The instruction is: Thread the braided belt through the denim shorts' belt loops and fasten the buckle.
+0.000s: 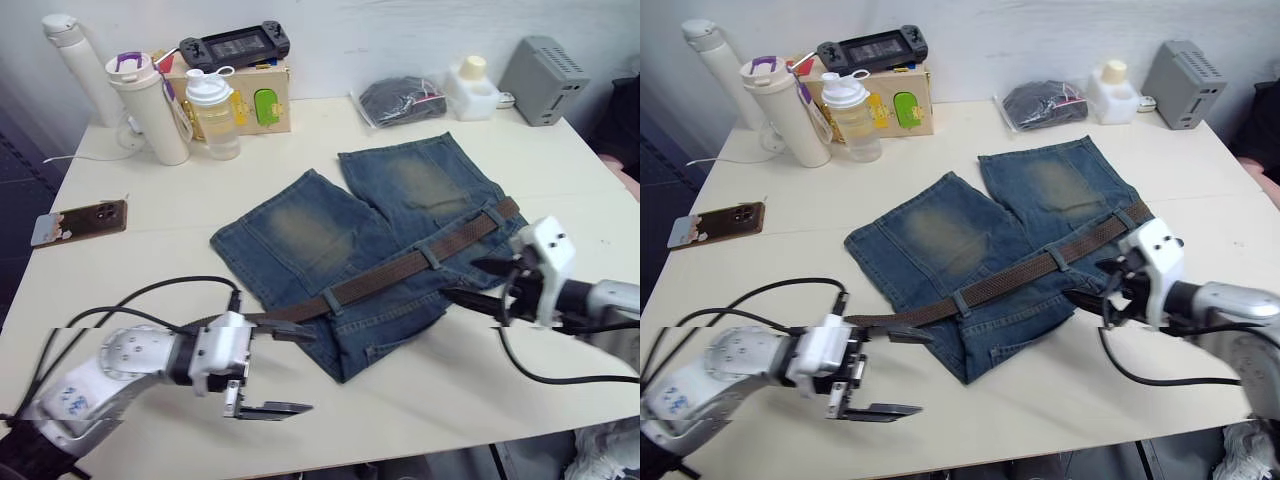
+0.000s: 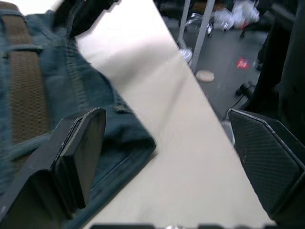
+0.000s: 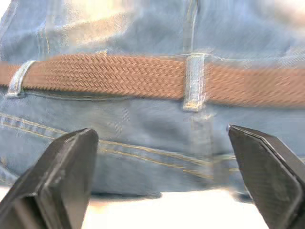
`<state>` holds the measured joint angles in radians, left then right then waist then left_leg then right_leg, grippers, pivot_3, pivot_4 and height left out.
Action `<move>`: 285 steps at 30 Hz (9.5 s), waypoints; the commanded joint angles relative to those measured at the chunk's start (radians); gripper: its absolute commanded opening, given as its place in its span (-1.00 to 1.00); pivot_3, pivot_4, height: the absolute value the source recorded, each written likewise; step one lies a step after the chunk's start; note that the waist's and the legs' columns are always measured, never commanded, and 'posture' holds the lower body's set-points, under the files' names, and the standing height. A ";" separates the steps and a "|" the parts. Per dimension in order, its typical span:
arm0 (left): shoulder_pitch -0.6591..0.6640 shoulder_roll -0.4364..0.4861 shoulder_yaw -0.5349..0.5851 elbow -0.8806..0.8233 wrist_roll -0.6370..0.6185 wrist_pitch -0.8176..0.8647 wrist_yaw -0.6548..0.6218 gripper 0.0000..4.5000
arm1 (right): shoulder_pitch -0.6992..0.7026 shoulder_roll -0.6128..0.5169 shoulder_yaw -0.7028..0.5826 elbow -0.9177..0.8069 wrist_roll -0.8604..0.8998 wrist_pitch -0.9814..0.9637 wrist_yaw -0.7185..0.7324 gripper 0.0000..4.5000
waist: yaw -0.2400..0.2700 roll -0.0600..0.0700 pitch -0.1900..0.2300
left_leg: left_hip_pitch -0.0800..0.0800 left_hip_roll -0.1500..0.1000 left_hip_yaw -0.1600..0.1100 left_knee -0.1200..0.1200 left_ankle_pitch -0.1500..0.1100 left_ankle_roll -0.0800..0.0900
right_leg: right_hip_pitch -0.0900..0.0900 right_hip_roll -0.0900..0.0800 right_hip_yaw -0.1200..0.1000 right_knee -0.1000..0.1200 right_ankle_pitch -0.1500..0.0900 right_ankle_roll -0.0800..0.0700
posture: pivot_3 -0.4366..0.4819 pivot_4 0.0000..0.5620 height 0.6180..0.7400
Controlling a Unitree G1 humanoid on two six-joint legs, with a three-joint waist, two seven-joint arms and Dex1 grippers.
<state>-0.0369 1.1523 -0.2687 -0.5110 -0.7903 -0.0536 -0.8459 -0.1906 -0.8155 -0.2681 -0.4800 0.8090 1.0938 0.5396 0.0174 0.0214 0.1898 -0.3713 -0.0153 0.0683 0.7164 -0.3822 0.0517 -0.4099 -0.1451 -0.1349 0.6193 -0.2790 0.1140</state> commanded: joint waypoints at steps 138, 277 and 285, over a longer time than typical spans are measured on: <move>-0.010 -0.205 0.456 0.381 0.581 -0.046 -0.079 1.00 | -0.811 0.164 0.452 0.920 -0.653 -0.177 0.556 -0.99 | -0.021 -0.004 0.006 | -0.016 0.009 -0.001 0.004 0.004 -0.009 | -0.017 -0.002 -0.027 0.010 -0.003 -0.012 | -0.05 -0.47 0.12; 0.110 -0.122 0.573 0.033 0.128 0.639 0.424 1.00 | -0.373 0.022 0.444 0.300 -0.457 -0.394 0.267 0.98 | -0.012 -0.011 -0.001 | 0.002 0.010 -0.003 0.004 0.000 -0.013 | 0.000 -0.003 -0.023 0.008 -0.004 -0.016 | -0.05 -0.47 0.12; -0.098 -0.230 0.267 0.305 0.365 0.519 0.263 1.00 | -0.492 0.139 0.558 0.568 -0.573 -0.317 0.256 0.98 | -0.020 -0.011 0.000 | -0.001 0.013 0.002 0.000 0.000 -0.014 | -0.006 0.007 -0.027 0.008 -0.004 -0.016 | -0.05 -0.47 0.12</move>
<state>-0.1107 0.9311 0.0158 -0.2563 -0.4729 0.5054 -0.5490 -0.6789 -0.6733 0.2726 0.0582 0.2638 0.7554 0.7866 -0.0030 0.0103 0.1899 -0.3730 -0.0022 0.0700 0.7172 -0.3819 0.0381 -0.4159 -0.1371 -0.1622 0.6268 -0.2834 0.0980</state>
